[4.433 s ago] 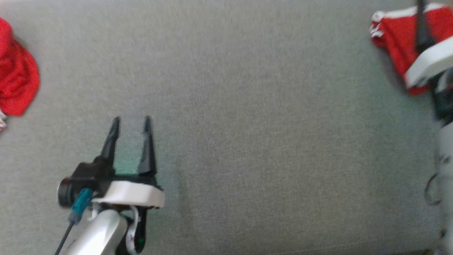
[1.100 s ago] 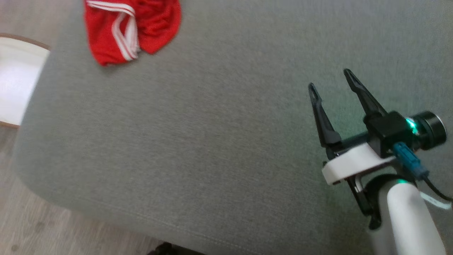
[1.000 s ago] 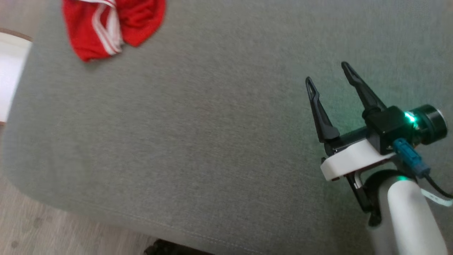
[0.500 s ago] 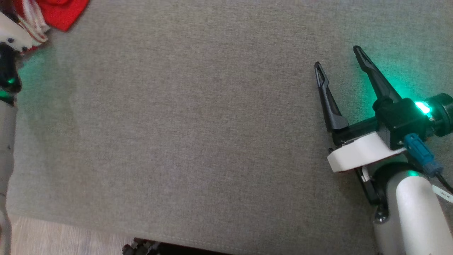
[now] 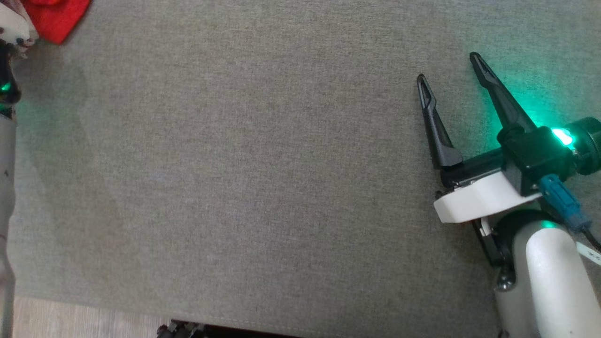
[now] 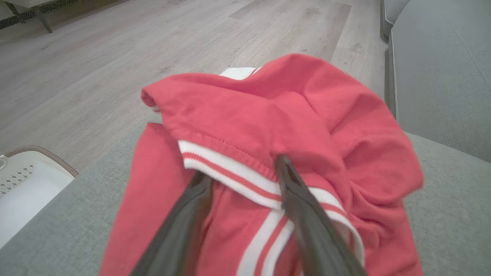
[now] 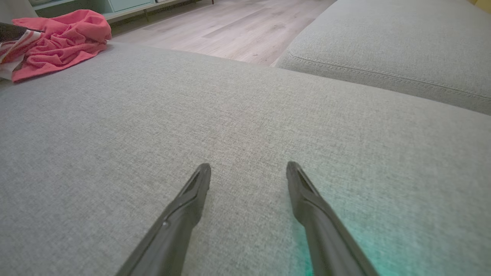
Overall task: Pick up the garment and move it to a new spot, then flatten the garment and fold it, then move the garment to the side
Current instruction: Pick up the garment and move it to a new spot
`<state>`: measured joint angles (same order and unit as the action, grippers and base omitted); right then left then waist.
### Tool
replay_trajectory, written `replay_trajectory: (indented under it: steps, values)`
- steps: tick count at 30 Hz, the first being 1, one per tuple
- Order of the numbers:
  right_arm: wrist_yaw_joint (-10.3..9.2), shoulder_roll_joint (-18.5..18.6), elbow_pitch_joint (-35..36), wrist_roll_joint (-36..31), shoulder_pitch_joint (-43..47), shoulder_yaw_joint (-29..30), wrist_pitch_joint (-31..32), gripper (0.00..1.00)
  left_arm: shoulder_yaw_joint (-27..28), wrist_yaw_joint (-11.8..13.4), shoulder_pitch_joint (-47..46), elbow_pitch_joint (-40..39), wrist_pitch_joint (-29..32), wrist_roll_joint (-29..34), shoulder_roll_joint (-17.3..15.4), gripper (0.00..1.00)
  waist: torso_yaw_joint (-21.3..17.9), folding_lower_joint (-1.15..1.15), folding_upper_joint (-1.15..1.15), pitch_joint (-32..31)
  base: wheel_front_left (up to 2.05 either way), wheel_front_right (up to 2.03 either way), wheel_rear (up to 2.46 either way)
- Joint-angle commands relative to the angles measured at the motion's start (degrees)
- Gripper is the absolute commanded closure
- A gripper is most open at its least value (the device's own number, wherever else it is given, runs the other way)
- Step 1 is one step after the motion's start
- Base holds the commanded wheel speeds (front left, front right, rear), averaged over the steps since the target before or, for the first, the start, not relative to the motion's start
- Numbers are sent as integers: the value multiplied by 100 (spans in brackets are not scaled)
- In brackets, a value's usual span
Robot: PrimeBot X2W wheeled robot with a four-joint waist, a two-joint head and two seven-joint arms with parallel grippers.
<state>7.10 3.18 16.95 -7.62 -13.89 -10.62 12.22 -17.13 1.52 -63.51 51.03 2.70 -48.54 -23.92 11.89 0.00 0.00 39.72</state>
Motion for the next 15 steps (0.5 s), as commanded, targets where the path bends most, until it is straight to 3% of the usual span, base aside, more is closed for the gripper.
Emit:
replay_trajectory:
  steps: [1, 2, 3, 8, 15]
  values:
    - [39, -30, 172, 31, -50, -164, -43, 0, 110, -10, -176, -28, -107, 50, -331, 56, -12, 0, 0, -4, 0, 0, 0]
    - [39, -30, 167, 37, -61, -154, -53, 0, 96, -18, -201, 13, -172, 76, -325, 69, -19, 0, 0, -10, 0, 0, 0]
    - [39, -30, 131, 43, -84, -121, -79, 0, 52, -45, -252, 80, -295, 144, -334, 100, -28, 0, 0, -42, 0, 0, 0]
    - [39, -30, -33, 161, -105, -48, -244, 0, -128, -175, -445, 198, -599, 436, -577, 100, -114, 0, 0, -380, 0, 0, 0]
    - [39, -30, -432, 442, -24, 134, -493, 0, -614, -430, -712, -13, -586, 937, -806, 100, -278, 0, 0, -1249, 0, 0, 0]
